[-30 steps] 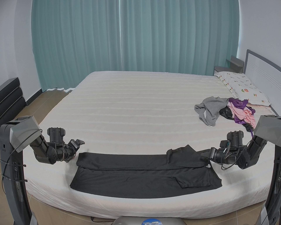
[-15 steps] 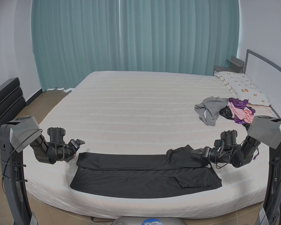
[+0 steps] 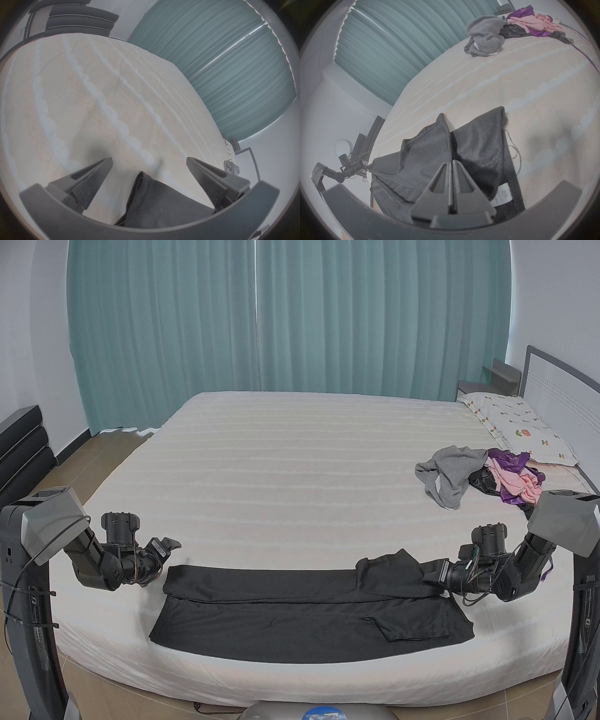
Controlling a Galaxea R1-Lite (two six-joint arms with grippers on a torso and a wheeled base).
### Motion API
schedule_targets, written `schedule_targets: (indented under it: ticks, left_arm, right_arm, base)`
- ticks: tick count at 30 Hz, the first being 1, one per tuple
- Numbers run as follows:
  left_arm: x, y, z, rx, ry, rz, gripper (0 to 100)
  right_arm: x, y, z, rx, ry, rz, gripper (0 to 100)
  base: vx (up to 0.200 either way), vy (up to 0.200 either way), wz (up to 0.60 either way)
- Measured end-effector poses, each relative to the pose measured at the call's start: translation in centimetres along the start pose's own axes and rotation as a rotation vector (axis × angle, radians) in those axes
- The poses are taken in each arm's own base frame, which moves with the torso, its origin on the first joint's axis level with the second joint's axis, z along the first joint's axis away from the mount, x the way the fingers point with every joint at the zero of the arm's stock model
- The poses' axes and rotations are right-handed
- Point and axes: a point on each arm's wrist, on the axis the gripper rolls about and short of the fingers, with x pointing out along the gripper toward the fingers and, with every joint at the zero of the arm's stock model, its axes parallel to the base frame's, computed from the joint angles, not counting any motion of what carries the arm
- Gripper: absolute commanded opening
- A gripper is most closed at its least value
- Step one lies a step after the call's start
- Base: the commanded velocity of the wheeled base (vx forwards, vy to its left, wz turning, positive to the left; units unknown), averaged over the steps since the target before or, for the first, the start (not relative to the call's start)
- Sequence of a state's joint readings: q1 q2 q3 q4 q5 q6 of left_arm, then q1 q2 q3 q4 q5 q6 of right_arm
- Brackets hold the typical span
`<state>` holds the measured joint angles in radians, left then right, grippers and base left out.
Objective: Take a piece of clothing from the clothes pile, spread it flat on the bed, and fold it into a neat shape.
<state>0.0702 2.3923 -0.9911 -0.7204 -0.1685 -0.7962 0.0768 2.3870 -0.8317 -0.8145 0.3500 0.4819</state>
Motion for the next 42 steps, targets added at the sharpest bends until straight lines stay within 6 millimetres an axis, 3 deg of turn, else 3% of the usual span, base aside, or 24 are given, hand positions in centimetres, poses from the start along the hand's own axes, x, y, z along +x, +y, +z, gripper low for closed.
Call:
schedule_targets:
  ticks: [15, 36, 37, 42]
  left_arm:
    - [0.0, -0.1, 0.1, -0.001, -0.002, -0.002, 100]
    - [-0.1, -0.1, 0.0, -0.008, 0.003, 0.003, 100]
    - [-0.1, -0.1, 0.0, -0.008, 0.004, 0.003, 100]
    - [-0.5, -0.1, 0.1, -0.008, 0.006, 0.003, 100]
  right_arm:
    - [-2.9, -0.4, -1.1, 0.017, 0.019, -0.022, 0]
    - [-5.0, -1.0, -3.3, 0.007, -0.015, -0.014, 0]
    - [-5.0, -1.0, -3.4, 0.008, -0.014, -0.015, 100]
    - [-5.1, -1.0, -3.2, 0.021, -0.025, -0.010, 100]
  base:
    - [0.000, 0.000, 0.00]
    - [0.000, 0.000, 0.00]
    - [0.000, 0.000, 0.00]
    - [0.000, 0.000, 0.00]
